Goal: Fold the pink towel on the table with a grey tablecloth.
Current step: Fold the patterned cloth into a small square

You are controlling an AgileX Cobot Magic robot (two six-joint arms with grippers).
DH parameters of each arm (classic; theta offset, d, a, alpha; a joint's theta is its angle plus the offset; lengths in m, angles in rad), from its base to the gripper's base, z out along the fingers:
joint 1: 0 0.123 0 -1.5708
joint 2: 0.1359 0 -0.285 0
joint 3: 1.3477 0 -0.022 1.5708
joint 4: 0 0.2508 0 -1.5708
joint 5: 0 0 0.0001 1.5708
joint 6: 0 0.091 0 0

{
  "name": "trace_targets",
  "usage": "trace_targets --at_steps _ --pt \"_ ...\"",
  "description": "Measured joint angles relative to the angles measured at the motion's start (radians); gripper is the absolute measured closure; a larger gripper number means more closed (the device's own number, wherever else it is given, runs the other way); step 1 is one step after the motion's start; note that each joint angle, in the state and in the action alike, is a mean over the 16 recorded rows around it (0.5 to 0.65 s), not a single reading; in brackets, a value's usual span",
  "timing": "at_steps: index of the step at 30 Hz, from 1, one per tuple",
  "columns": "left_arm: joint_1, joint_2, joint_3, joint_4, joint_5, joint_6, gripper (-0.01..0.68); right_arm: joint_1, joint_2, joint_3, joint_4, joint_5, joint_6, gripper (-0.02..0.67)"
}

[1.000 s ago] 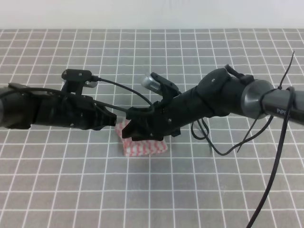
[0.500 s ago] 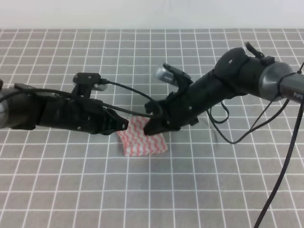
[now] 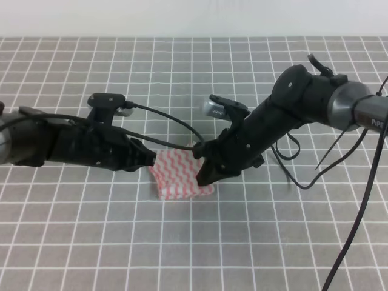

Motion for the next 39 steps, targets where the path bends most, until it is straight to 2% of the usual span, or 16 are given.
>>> trace_targets --at_steps 11,23,30,39 --pt "0.0 0.004 0.0 0.004 -0.048 0.001 0.676 -0.001 0.03 -0.001 -0.04 0.029 0.033 0.664" --pt "-0.011 0.003 0.0 0.006 0.094 -0.005 0.676 -0.001 0.014 -0.002 -0.014 0.026 0.03 0.664" --pt "-0.048 0.003 0.0 0.086 0.153 -0.062 0.677 -0.001 0.002 -0.002 -0.007 0.02 0.029 0.664" --pt "-0.085 0.004 0.0 0.235 0.097 -0.173 0.677 -0.001 -0.001 -0.002 -0.012 0.019 0.028 0.664"
